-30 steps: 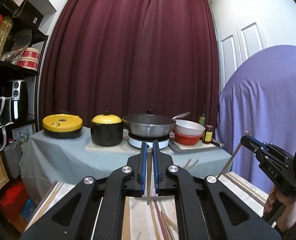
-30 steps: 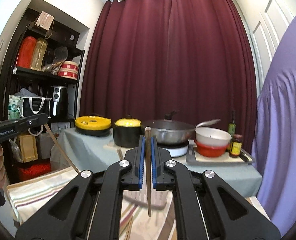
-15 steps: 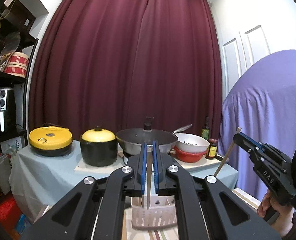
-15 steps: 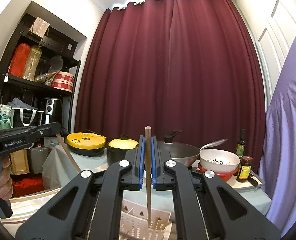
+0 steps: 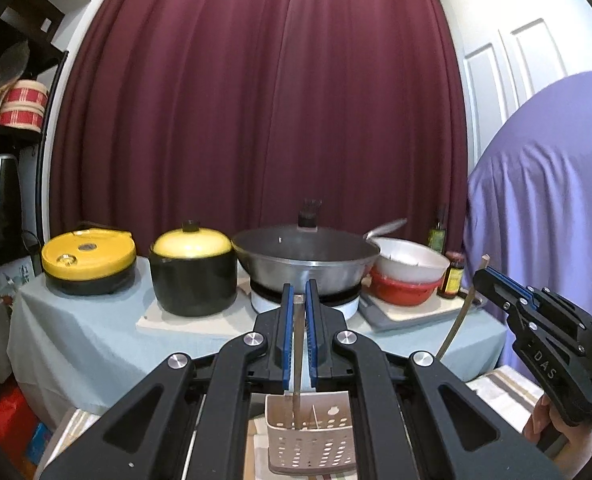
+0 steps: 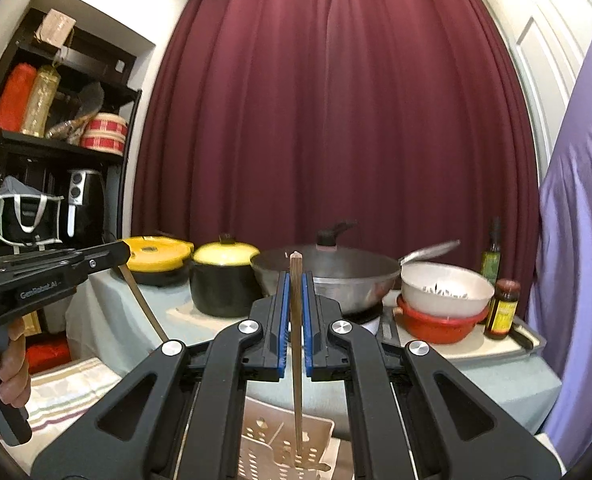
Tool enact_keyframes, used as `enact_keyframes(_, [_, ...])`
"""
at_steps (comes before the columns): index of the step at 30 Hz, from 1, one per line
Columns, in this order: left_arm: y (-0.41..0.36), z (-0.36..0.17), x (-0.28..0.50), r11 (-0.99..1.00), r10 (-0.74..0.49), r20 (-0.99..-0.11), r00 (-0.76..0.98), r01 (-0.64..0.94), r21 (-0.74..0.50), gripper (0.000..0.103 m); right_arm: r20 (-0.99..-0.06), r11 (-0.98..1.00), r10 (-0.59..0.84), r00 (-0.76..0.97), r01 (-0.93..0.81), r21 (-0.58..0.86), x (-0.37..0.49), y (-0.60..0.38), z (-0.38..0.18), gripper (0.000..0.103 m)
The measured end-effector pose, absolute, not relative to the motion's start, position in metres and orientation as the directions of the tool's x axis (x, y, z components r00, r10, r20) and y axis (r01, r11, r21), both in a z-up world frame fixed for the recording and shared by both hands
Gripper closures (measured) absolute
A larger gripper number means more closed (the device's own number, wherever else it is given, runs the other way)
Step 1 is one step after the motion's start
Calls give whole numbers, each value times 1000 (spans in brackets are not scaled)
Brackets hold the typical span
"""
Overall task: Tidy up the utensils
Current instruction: 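Lower both chopsticks into the white holder and open both tools, then move both open tools back down to the remaining chopsticks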
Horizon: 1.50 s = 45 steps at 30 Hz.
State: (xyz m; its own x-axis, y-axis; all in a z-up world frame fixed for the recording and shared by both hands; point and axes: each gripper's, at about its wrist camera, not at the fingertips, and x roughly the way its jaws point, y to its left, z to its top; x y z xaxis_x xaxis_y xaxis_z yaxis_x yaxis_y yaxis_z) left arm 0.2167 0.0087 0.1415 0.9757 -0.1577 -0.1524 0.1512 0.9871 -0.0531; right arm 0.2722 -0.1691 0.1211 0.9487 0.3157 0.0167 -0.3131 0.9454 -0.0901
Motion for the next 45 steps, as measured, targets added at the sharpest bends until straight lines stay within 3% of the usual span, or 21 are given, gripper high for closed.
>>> enact_keyframes(18, [5,99,248,985,-171,-242,955,165,-43,96,-109,950,293,950,-302,-75,320,-164,68,96])
enact_keyframes(21, [4,96,250,986,-169,-248,954,166,-31,96,-114,955,280,953,-288,-70,321,-164,64,91])
enact_keyframes(23, [4,95,251,986,-164,-251,954,162,-28,92,-115,956,275,954,-284,-68,321,-164,64,84])
enact_keyframes(25, [4,95,252,987,-157,-253,955,155,-29,76,-112,958,271,956,-279,-68,319,-164,65,79])
enact_keyframes(27, [5,95,251,988,-156,-250,956,154,-29,69,-111,958,269,957,-277,-72,318,-163,66,77])
enact_keyframes(31, [5,94,249,990,-136,-243,960,138,-10,55,-98,961,259,961,-266,-76,312,-162,68,58])
enact_keyframes(37, [10,94,244,992,-124,-247,961,124,-14,45,-90,962,252,964,-259,-80,300,-163,72,51])
enact_keyframes(45, [14,92,220,995,-96,-241,966,97,-5,35,-100,964,243,965,-251,-84,272,-166,74,50])
